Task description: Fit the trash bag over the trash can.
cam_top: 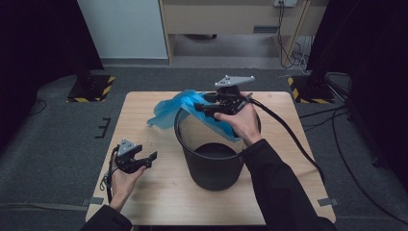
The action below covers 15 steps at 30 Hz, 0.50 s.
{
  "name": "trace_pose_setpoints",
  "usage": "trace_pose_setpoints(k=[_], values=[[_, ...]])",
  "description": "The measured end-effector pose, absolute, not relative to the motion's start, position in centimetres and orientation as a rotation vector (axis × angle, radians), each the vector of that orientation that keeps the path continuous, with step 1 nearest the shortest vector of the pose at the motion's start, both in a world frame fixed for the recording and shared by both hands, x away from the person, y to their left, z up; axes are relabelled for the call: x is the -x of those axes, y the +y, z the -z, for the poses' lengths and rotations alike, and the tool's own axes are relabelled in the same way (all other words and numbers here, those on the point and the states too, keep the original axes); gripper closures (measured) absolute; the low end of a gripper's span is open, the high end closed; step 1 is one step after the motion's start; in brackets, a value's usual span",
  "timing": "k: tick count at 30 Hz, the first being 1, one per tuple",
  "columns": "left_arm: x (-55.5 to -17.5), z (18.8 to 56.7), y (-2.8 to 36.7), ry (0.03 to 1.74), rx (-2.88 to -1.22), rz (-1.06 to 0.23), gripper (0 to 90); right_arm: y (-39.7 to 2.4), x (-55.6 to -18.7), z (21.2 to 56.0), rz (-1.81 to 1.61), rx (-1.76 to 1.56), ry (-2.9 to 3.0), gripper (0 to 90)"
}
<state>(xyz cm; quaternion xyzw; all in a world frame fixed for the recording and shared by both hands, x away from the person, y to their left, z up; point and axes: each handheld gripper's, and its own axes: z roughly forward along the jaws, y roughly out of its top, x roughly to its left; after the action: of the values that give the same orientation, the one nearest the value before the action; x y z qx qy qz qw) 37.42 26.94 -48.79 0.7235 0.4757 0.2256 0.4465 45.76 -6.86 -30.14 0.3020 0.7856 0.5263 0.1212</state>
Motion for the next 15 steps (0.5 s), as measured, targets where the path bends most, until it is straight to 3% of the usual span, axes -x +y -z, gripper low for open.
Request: trace_pose_setpoints(k=[1,2,3,4,5,6,8,15], values=[[-37.4,48.7,26.9,1.169,-1.783,-0.568,26.2,-6.9,-45.8,30.1,-1.537,-0.882,2.294,53.6],[-37.4,48.5,26.9,1.161,-1.771,-0.576,25.3,-6.8,-45.9,30.4,-1.503,-0.866,2.308,65.9],[-37.5,48.3,26.9,1.153,-1.76,-0.589,25.3,-6.8,-45.9,30.4,-1.503,-0.866,2.308,65.9],[-37.5,48.1,26.9,1.148,-1.74,-0.601,24.4,-6.8,-45.9,30.6,-1.486,-0.869,2.337,71.3],[-37.7,47.5,26.8,1.127,-1.715,-0.626,22.9,-6.9,-45.8,30.7,-1.452,-0.886,2.377,82.2],[-37.8,47.1,26.7,1.117,-1.704,-0.641,22.4,-6.9,-45.7,30.6,-1.446,-0.893,2.391,86.1],[-38.0,46.3,26.7,1.082,-1.685,-0.68,21.9,-7.1,-45.5,30.5,-1.438,-0.887,2.418,89.8],[-39.2,44.7,26.5,1.069,-1.596,-0.702,21.8,-8.0,-44.4,30.0,-1.37,-0.845,2.48,90.0]])
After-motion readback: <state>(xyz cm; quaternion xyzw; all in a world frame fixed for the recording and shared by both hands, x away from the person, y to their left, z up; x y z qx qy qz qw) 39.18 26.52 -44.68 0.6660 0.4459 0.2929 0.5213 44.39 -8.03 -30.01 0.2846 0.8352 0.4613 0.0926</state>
